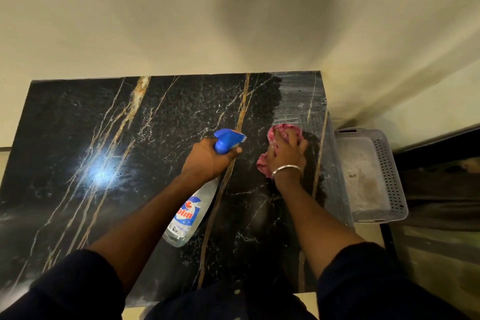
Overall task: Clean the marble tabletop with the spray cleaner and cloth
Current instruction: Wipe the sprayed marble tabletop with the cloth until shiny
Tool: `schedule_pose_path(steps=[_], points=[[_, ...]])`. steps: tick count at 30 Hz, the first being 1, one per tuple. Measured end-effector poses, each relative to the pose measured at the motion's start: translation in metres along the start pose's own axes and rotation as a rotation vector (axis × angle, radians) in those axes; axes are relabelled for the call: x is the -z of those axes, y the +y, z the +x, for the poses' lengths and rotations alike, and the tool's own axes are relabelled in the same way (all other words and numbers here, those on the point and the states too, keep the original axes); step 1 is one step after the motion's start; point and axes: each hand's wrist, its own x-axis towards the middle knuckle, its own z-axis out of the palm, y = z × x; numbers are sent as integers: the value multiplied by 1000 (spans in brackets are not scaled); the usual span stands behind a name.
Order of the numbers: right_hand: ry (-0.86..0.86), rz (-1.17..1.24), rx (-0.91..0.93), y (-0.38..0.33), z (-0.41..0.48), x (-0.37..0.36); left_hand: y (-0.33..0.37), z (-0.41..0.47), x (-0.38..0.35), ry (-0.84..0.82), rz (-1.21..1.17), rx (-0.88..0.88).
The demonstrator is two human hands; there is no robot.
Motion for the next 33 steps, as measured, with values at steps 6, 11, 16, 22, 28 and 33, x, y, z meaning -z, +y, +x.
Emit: schedule_pose_path(steps=[6, 11, 16, 22, 28, 33], points=[[57, -133, 592, -40, -8, -4, -1, 0, -4, 27, -16, 30], [22, -92, 233, 38, 26, -2, 2, 3, 1, -16, -32, 11], [95, -19, -38, 45, 39, 5, 0, 5, 7, 13, -59, 14], [-29, -73, 187, -38, 16, -12, -6, 4, 9, 30, -59, 9], [-61, -119, 492, -42, 11, -10, -4, 9, 9, 30, -42, 41], [7, -95, 175, 31, 54, 2, 1, 14, 15, -8, -61, 1]])
